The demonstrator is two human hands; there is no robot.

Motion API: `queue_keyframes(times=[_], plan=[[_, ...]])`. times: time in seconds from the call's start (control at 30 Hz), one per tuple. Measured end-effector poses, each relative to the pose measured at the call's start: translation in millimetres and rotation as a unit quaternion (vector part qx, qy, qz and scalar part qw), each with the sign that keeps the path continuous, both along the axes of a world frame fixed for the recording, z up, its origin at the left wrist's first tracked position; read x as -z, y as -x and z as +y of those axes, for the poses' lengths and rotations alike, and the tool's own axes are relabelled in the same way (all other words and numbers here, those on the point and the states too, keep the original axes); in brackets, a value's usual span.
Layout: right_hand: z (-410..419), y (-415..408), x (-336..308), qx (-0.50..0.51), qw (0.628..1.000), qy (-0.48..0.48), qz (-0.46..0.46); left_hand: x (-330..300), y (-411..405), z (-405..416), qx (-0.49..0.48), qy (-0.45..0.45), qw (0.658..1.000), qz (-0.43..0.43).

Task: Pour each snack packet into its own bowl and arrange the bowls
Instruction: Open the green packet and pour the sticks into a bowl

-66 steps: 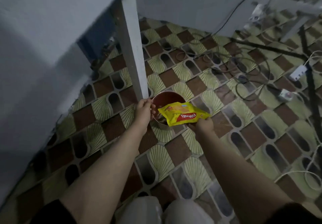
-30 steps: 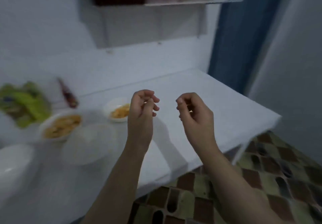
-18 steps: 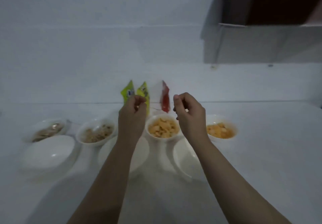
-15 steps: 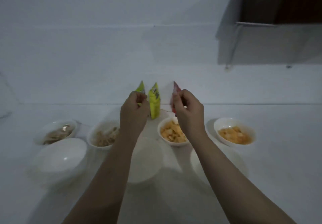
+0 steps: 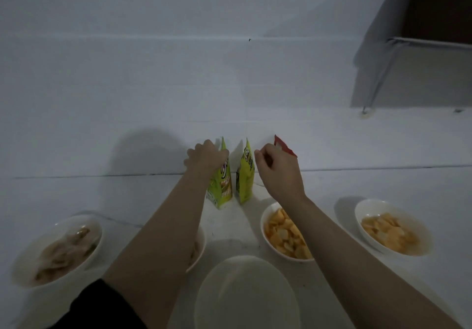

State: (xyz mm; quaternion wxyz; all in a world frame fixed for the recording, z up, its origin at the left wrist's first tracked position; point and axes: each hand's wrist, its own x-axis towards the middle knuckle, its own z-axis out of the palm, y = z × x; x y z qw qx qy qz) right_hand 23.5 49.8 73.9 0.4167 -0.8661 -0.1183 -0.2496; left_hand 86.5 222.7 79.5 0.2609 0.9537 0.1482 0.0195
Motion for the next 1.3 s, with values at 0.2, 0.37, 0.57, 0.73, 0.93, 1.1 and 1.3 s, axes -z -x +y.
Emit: queue_keyframes(times=[0.2,0.37,0.57,0.73,0.93,1.1,1.3], plan=[[12.8,-25.6,9.2,0.014,0.999,0.020,0.029,10.6,-29.1,5.0,0.035,-0.052,0.995,0.076],[16.0,-15.6,7.1,0.007,1.000,0.013,0.019,0.4,-3.7,13.6,0.035,-0.008,0.999,-0.033],[26.9,40.3,-19.4,-0.033,0.998,-0.013,-0.049,-33.6,88.5,18.5,0.016,0.111,0.973,-0.202],[42.9,109.9,-42.2,-0.086,0.991,-0.035,-0.094,-54.3,189.6,13.5,-0.007,0.159,0.948,-0.275],[71.0,186.7,-45.5,-0.165,0.977,-0.096,-0.095,-69.1,299.3,36.5,-0.016,0.162,0.932,-0.325],[119.4,228.3,-16.2,-0.239,0.964,-0.090,-0.067,-63.4,367.2,78.3,-0.100,0.118,0.930,-0.334],[187.4,256.9,-2.8,-0.286,0.955,-0.051,-0.061,-49.7,415.4,146.1,-0.179,0.077,0.928,-0.316]])
